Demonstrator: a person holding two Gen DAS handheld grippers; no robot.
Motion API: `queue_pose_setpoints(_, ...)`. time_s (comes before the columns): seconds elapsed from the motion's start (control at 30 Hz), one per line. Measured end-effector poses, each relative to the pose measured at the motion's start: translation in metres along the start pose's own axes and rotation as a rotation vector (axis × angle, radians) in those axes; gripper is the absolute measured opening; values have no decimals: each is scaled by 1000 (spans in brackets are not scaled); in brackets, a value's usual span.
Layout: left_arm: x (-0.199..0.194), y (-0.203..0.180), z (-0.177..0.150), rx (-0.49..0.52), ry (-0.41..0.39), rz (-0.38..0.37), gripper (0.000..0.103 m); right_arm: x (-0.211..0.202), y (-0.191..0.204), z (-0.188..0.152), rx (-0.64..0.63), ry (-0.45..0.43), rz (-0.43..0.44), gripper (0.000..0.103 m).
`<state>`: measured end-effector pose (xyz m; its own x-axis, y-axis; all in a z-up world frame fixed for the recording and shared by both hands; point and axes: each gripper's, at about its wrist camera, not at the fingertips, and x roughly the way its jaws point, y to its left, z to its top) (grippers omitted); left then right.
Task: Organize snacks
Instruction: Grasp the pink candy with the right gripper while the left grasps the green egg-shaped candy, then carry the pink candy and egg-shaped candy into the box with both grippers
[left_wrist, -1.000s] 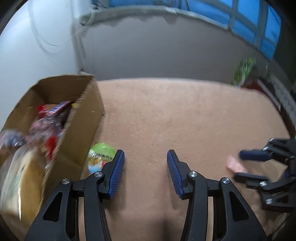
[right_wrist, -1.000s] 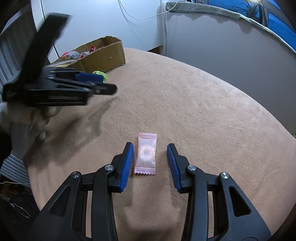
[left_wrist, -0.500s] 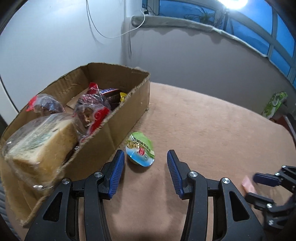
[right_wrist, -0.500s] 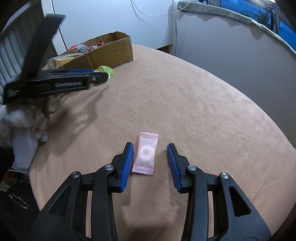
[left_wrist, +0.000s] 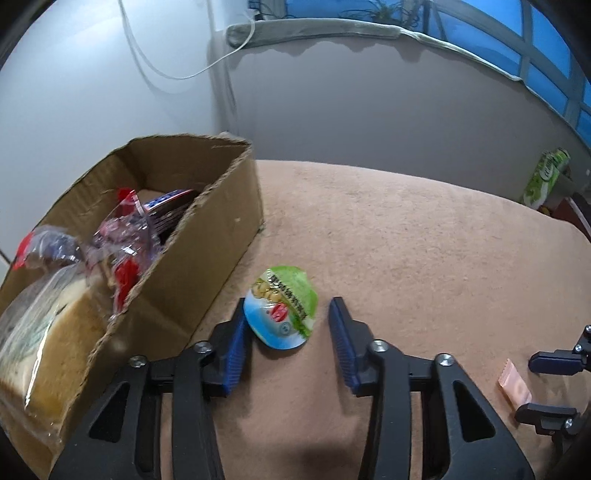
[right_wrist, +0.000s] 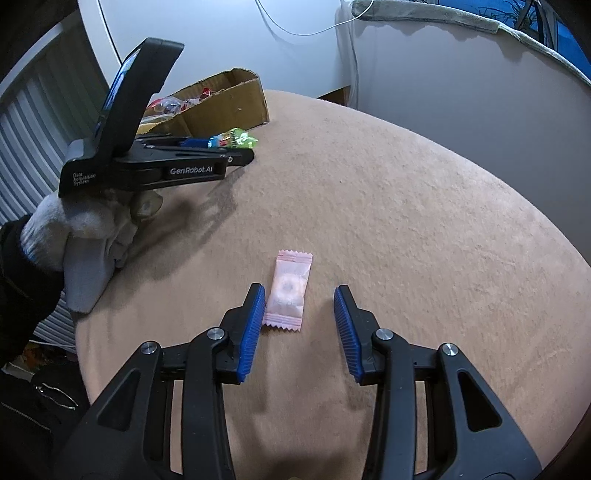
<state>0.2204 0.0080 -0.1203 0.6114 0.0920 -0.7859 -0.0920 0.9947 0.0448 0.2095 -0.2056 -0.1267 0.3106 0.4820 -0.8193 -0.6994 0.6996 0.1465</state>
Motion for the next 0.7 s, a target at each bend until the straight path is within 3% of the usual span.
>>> queue_pose_setpoints(0.1, -2, -5, 3, 33, -9, -1, 30, -2, 2, -3, -8, 2, -12, 41)
queue_pose_setpoints(0.37, 2, 3, 7, -11, -2, -45, 33, 6, 11, 9, -24, 22, -48, 40)
queue_pose_setpoints(0.43, 3, 0, 9, -3, -6, -57, 33, 8, 13, 11, -35, 21, -70, 20)
queue_pose_setpoints(0.7, -3, -2, 7, 15, -34, -91, 27, 3, 9, 9, -6, 18, -65, 20)
